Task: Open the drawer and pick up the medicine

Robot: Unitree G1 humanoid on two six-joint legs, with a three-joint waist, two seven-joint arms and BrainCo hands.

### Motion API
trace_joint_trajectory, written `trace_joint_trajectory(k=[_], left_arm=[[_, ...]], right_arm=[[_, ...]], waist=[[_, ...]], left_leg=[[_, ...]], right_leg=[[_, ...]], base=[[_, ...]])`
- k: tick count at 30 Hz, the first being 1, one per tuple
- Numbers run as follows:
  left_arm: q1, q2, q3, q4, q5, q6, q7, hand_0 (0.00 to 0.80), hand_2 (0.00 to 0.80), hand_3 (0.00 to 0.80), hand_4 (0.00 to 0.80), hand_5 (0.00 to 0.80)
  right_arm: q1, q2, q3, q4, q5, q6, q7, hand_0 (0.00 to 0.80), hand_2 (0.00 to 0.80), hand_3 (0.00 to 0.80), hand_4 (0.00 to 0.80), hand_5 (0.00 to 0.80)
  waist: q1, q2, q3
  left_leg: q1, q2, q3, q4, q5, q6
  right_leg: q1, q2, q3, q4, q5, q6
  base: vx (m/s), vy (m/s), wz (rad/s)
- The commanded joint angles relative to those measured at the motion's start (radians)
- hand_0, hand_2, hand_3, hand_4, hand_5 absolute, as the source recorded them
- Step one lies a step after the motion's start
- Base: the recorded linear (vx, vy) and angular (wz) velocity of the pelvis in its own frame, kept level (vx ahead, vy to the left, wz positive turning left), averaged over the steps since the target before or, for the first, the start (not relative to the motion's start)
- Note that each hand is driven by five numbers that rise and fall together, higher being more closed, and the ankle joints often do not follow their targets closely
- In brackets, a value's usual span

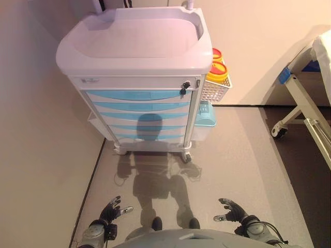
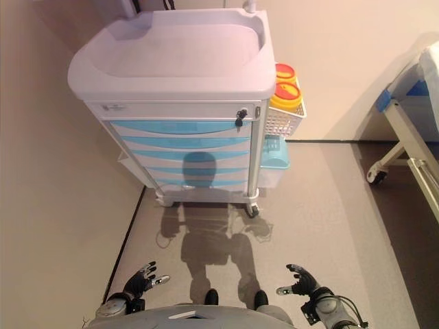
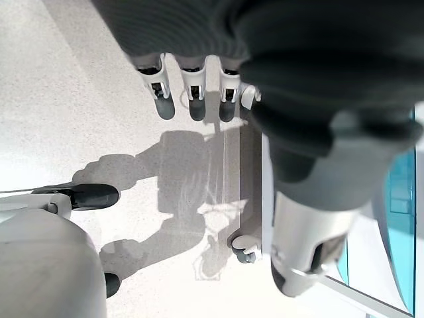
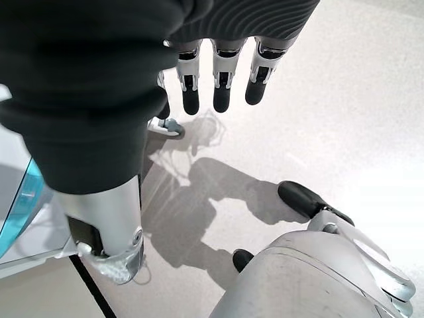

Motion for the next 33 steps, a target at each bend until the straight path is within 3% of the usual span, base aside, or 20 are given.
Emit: trace_joint_trajectory(k=[1,24,33], left_arm=[[-0.045,-0.027,-0.011,0.058,-0.026,-0.038,-0.006,0.000,0.000,0.000,0.000,0.000],[-0.034,-0.028,0.005,0.067,-0.029,-0.046,-0.012,0.000,0.000,0.000,0.000,0.000],[-0.063,-0.001,0.001,0.034,-0.112,-0.070,-0.046,0.000,0.000,0.000,0.000,0.000]], right_arm=[[-0.042,-0.005,0.028,-0.007,-0.014,-0.036,-0.009,0.000,0.000,0.000,0.000,0.000],[-0.035,-0.001,0.019,0.008,-0.012,-0.033,-0.007,0.000,0.000,0.000,0.000,0.000],[-0.083,-0.028,0.028,-0.034,0.017,-0.016,-0.013,0.000,0.000,0.000,0.000,0.000]], waist=[[0.019,-0.010,-0.006],[0.025,-0.016,0.018],[0.025,-0.012,0.127]], left_leg=[[-0.024,-0.099,-0.068,0.034,-0.116,0.059],[-0.037,-0.095,-0.086,0.064,-0.126,0.066],[-0.149,-0.095,-0.072,0.139,-0.134,0.095]], right_leg=[[-0.032,0.005,-0.051,0.088,-0.066,0.019],[-0.047,-0.002,-0.053,0.144,-0.092,0.013],[-0.187,-0.013,-0.040,0.240,-0.102,0.006]], base=[[0.000,0.000,0.00],[0.014,0.004,0.00],[-0.041,0.057,-0.02]])
